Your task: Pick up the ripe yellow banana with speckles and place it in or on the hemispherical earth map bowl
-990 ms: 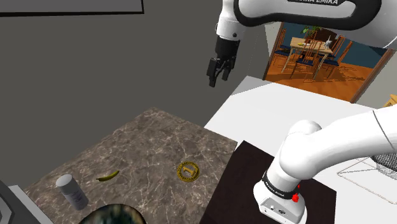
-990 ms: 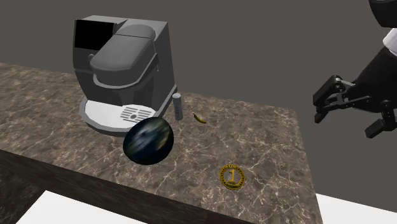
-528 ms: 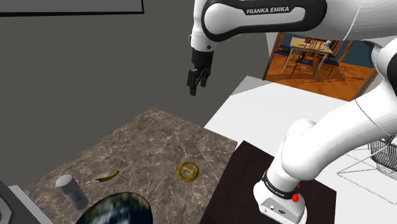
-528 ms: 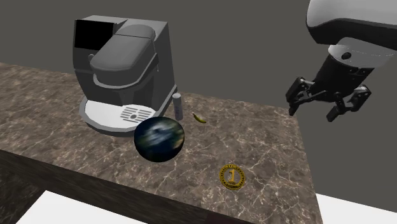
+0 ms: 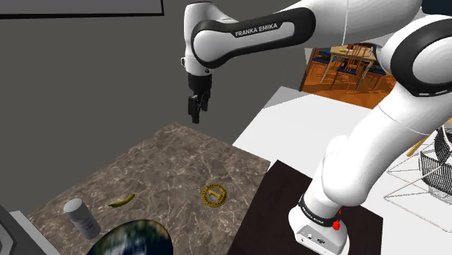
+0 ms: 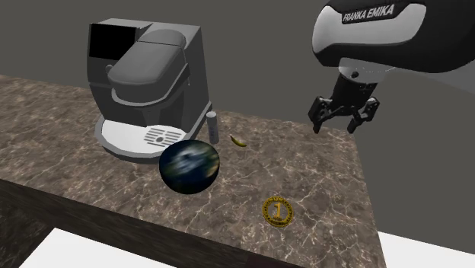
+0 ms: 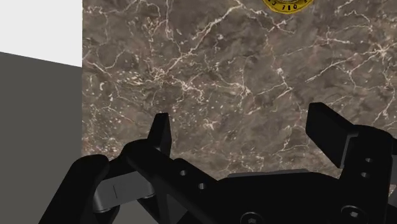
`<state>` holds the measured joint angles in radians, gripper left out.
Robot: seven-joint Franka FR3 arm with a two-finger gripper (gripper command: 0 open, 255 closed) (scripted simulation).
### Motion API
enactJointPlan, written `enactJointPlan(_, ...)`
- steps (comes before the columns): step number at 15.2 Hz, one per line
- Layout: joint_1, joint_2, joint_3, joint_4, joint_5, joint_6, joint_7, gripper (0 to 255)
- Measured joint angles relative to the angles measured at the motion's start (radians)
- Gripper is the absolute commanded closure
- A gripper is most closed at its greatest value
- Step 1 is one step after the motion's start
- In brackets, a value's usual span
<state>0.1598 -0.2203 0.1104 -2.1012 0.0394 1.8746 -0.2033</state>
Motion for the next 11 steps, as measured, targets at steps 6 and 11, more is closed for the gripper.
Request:
enactJointPlan(6,0.044,0.194,0.044,0.114,-0.025,0.053,-0.081,0)
enactJointPlan(11,0.088,0.356,0.086,0.214,-0.061,0.089,-0.131,0)
